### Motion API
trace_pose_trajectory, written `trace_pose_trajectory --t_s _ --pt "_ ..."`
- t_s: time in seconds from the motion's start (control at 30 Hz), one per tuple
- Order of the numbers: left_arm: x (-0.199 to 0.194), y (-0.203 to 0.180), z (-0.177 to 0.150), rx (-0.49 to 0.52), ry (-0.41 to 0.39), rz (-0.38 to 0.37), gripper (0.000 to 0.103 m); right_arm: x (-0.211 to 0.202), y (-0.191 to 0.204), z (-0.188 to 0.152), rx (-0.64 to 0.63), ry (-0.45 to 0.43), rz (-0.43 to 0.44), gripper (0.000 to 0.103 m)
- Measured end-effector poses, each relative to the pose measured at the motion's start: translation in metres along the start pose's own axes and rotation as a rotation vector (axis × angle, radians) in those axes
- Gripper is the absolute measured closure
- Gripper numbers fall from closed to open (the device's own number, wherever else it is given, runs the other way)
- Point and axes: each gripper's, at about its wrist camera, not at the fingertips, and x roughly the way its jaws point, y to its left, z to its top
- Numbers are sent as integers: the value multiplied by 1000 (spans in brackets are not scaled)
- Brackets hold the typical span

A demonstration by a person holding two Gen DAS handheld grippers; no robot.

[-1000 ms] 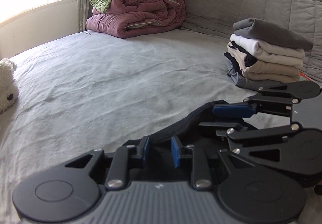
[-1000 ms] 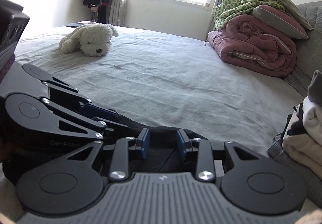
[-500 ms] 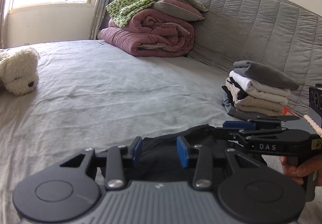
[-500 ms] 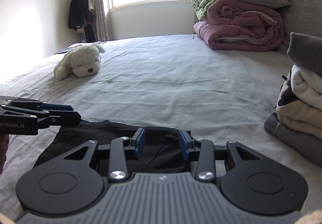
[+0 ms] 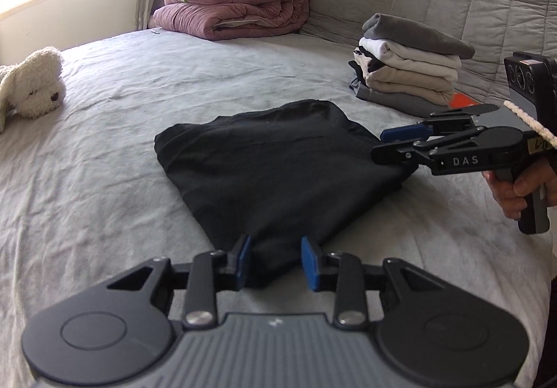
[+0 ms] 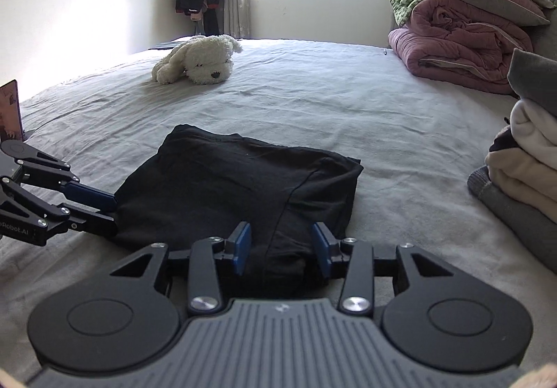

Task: Fold clothes
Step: 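Open both tools and release the folded black T-shirt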

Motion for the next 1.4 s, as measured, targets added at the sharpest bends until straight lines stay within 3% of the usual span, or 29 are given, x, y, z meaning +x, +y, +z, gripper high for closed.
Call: trace_pose_trajectory --t_s 0.07,0.27,0.37,0.5,0.6,0.7,0.83,0.93,1.1,1.17,1.3,1.4 --pt "-5 3 -2 -27 22 -32 60 -5 -6 -3 17 20 28 59" --pt "-21 11 -4 -96 58 -112 57 -18 -7 -10 -11 145 118 58" --pt "-27 10 8 -98 -11 -103 57 -27 -6 -4 0 104 101 58" --pt "-19 4 18 -114 -108 -116 57 -33 -10 13 89 -12 94 58" --pt "1 -6 22 -64 -113 -105 57 -28 -4 22 113 -71 105 58" --pt "22 -10 18 -45 -49 -91 58 -15 5 24 89 -63 107 58" --pt "27 -15 16 -22 33 -110 55 -2 10 13 32 17 75 62" --pt "25 -15 15 -29 87 -147 52 -5 6 3 8 47 61 65" --pt "16 -19 17 12 153 -130 52 -19 -1 -5 13 79 38 65" --pt "6 -18 22 14 118 -125 52 -25 -2 -6 13 80 26 65" --pt "-4 -7 34 21 -57 -66 53 -31 0 7 10 26 9 65" --pt "10 11 42 -43 -155 0 63 -24 1 16 42 -6 7 65"
